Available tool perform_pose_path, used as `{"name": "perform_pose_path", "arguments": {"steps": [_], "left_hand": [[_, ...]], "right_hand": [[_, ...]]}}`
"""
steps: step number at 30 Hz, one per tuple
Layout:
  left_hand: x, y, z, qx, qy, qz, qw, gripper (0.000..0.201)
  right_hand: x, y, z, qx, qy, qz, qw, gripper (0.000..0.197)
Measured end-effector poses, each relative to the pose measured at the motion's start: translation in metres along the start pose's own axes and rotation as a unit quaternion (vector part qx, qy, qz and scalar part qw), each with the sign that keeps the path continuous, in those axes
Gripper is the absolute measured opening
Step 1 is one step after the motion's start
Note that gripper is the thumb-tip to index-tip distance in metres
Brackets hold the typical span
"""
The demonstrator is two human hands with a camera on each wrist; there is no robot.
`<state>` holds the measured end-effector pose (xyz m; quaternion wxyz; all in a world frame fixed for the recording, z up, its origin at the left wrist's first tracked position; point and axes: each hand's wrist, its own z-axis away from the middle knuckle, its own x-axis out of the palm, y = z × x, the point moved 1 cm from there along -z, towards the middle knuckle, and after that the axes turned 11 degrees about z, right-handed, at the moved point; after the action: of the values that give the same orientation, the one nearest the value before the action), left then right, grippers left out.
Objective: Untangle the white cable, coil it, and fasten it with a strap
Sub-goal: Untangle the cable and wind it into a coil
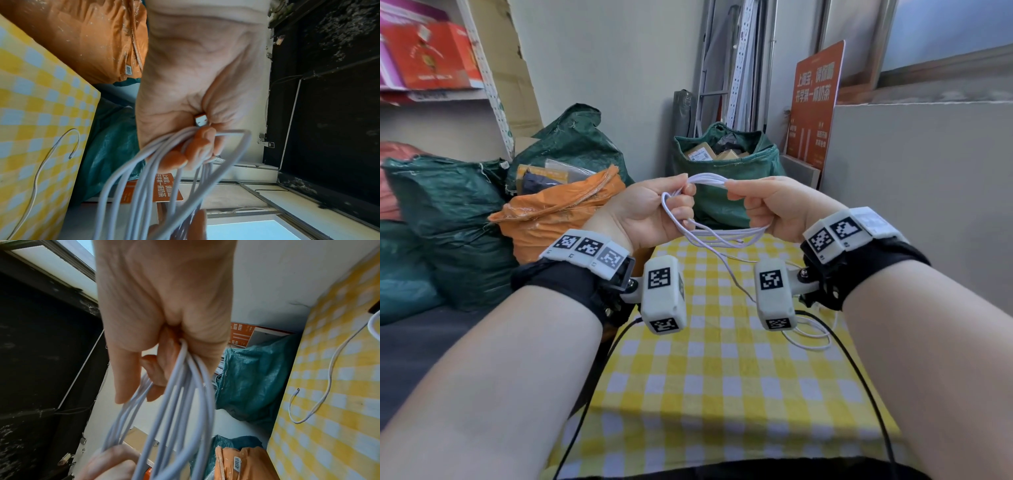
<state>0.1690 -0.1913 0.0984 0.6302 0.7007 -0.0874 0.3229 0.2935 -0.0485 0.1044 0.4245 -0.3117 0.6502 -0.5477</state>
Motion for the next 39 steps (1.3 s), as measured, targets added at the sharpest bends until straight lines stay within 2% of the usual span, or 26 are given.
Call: {"name": "perform_pose_path", "arguments": {"steps": [4,8,15,19,23,26,31,34,37,39], "left_hand": [[-0.002,-0.007,-0.005,-0.004,-0.010,0.017,1.000,0.030],[-0.004,-0.011,-0.009,-0.005,-0.034,0.035,0.999,0.028],[-0.007,-0.019,-0.014,-0.035,-0.062,0.068,0.995,0.030],[-0.006,-0.021,-0.012,-0.065,-0.053,-0.013,0.996,0.023],[-0.007,-0.021,-0.013,-0.099,-0.007,-0.142,0.985,0.042],[-0.008,-0.019,-0.013,-0.115,-0.007,-0.214,0.970,0.039],[0.000,-0.021,-0.020,-0.063,-0.029,-0.261,0.963,0.021],[0.004,-0.024,-0.024,-0.037,-0.020,-0.239,0.970,0.033],[0.003,-0.024,-0.028,0.020,0.028,-0.161,0.986,0.041],[0.002,-0.025,-0.030,0.049,0.053,-0.102,0.992,0.043]], "right_hand": [[-0.002,0.007,-0.003,0.011,-0.011,0.006,1.000,0.030],[-0.004,0.011,-0.004,0.010,-0.003,0.016,1.000,0.034],[-0.005,0.021,-0.005,-0.011,0.066,0.080,0.995,0.038],[-0.006,0.027,-0.007,-0.012,0.092,0.120,0.988,0.039],[-0.009,0.025,-0.008,-0.021,0.113,0.186,0.976,0.041],[-0.008,0.019,-0.008,-0.037,0.098,0.216,0.971,0.041],[0.004,0.011,-0.009,-0.062,0.076,0.295,0.950,0.041],[0.005,0.012,-0.010,-0.079,0.078,0.244,0.963,0.037],[0.003,0.020,-0.010,-0.066,0.056,0.085,0.993,0.036],[0.002,0.024,-0.010,-0.035,0.029,-0.034,0.998,0.035]]}}
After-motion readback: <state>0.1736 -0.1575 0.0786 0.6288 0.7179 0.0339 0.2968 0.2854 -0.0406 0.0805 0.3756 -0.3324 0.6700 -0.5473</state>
